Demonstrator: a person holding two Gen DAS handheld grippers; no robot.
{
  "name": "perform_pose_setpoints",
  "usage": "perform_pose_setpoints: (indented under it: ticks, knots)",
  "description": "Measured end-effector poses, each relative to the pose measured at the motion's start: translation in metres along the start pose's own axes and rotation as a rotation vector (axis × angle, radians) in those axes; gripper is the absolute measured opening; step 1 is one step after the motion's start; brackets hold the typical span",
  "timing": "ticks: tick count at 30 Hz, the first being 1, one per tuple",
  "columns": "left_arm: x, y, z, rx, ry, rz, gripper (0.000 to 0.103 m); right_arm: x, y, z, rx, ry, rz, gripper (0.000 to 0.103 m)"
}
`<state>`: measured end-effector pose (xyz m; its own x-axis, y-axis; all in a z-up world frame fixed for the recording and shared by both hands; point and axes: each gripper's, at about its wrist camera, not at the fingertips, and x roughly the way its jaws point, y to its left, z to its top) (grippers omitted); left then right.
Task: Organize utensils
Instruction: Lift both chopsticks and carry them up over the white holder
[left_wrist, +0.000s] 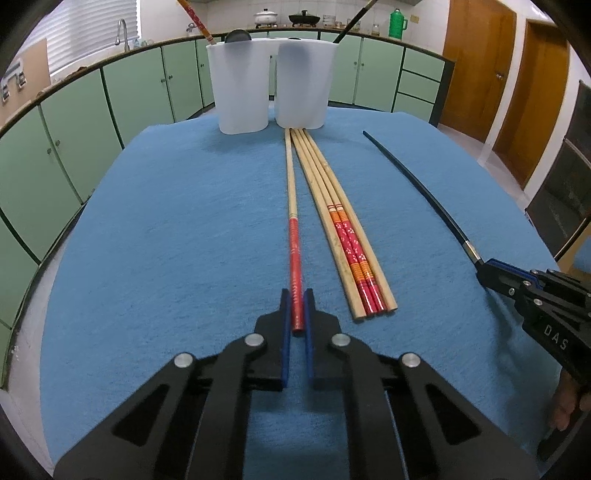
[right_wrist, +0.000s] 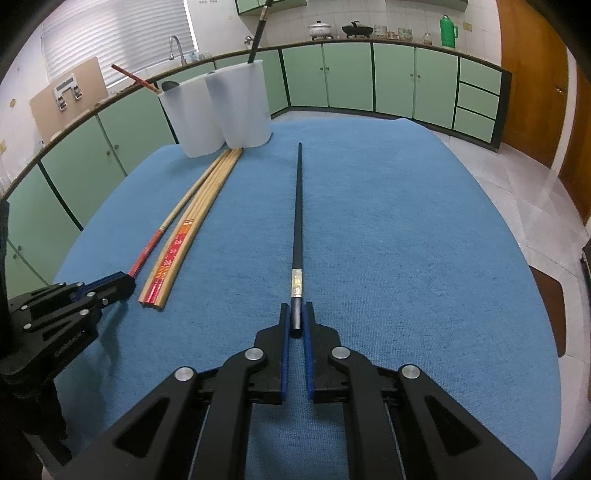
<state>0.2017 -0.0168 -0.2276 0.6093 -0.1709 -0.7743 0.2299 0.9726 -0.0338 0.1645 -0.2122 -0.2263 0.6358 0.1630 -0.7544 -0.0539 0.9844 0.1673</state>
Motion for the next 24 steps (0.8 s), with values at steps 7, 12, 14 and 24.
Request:
perform_pose_setpoints:
  ticks: [7,12,14,24]
  knots:
    - [-0.021,0.009,0.005,-0.021,-0.037,-0.017,0.005,-0.022,-0.003,0.002,-0.017,-0.053,0.008,0.007]
    - [-0.056,0.010,0.017,0.015,-0.099,-0.007,0.005,-0.043,-0.005,0.018,-0.026,-0.097,0.013,0.007]
    - [-0.071,0.011,0.022,0.020,-0.127,-0.014,0.005,-0.051,-0.005,0.024,-0.028,-0.116,0.013,0.007]
    - [-0.139,0.017,0.059,0.034,-0.287,-0.029,0.005,-0.097,0.000,0.068,-0.048,-0.221,0.044,0.007]
